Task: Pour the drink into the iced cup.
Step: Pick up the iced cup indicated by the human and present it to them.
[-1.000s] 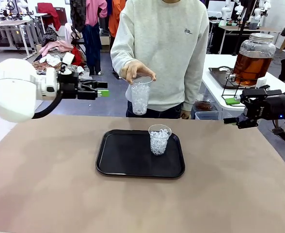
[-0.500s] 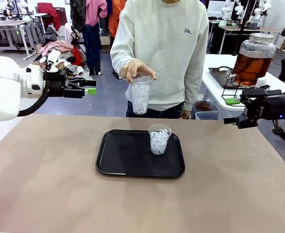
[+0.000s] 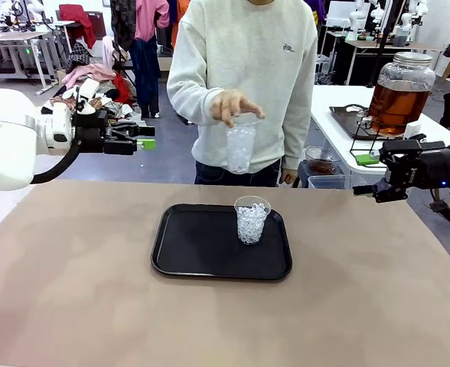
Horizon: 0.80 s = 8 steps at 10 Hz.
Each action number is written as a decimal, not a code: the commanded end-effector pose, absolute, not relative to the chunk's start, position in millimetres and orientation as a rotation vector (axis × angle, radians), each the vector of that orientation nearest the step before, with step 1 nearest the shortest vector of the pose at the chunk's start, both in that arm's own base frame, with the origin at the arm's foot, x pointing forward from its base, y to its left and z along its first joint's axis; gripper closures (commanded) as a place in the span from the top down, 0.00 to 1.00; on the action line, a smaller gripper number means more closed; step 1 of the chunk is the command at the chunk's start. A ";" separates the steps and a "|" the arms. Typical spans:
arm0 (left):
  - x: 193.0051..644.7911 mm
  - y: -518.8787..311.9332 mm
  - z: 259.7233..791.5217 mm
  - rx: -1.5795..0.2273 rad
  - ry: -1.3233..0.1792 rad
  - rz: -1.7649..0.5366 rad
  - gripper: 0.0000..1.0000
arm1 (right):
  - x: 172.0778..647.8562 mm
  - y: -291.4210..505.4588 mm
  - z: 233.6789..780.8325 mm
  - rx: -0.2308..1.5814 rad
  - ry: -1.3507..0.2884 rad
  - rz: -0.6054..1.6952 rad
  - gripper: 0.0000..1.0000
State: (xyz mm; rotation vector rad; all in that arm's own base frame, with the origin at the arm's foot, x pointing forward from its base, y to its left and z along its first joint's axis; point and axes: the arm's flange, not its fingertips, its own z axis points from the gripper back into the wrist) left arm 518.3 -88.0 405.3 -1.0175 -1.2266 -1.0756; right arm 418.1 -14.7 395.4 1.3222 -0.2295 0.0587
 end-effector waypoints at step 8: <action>519.1 -88.8 406.5 -1.013 -1.238 -1.064 1.00 | 417.0 -15.0 396.9 1.321 -0.236 0.056 1.00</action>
